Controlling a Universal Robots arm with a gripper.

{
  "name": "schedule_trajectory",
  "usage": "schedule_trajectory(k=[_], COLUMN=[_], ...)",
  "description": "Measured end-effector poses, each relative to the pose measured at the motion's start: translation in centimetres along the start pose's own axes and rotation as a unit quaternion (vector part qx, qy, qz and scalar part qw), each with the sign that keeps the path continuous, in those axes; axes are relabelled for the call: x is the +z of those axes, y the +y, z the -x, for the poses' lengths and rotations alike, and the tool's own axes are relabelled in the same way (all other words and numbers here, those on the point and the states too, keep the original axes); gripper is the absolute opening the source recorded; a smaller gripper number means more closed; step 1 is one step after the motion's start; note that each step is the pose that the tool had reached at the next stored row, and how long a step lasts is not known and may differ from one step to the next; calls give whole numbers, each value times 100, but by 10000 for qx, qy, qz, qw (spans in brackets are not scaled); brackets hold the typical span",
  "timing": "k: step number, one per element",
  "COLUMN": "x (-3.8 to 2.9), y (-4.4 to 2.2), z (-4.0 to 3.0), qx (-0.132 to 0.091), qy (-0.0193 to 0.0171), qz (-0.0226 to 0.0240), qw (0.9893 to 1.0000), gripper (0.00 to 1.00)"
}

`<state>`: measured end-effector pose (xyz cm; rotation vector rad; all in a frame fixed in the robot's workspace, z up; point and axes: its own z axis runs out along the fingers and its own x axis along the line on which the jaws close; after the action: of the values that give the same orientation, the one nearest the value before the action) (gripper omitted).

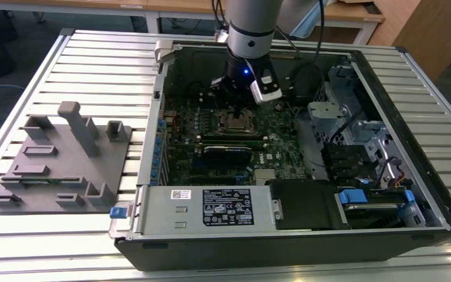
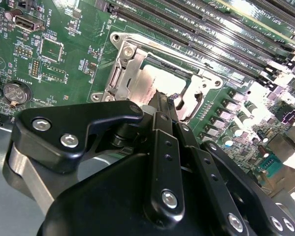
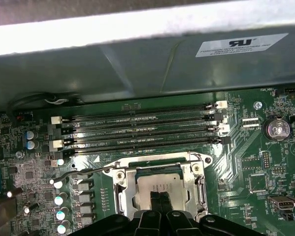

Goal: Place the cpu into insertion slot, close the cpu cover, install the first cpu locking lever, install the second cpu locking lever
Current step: 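Close the cpu cover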

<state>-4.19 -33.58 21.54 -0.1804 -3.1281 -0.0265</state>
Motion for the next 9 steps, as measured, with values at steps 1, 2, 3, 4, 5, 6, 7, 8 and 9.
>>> schedule_trajectory(k=[1, 2, 3, 4, 5, 6, 7, 8, 9], x=[0, 0, 0, 1, 2, 3, 4, 6, 7], y=[0, 0, 0, -1, -2, -3, -4, -5, -6], z=[0, 0, -1, -6, -13, -23, -33, -42, -51], qx=[0, 0, 0, 1, 1, 0, 0, 0, 0], qy=[0, 0, 0, 0, 0, 0, 0, 0, 0], qz=[0, 0, 0, 0, 1, 0, 0, 0, 0], qw=[10000, 10000, 10000, 10000, 10000, 10000, 10000, 10000, 10000], gripper=[10, 10, 10, 10, 10, 10, 10, 10, 10])
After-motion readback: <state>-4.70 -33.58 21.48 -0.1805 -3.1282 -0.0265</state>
